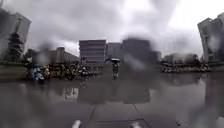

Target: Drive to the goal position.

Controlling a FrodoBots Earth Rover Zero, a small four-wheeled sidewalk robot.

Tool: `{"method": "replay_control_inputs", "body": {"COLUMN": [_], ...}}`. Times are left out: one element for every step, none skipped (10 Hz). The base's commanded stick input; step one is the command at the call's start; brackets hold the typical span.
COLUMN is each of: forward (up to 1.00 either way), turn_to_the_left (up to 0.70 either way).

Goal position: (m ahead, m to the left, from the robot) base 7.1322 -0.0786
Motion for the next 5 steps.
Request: {"method": "replay_control_inputs", "body": {"forward": [0.70, 0.70, 0.70, 0.70, 0.70], "turn_to_the_left": [-0.22, 0.00, 0.00, 0.00, 0.00]}}
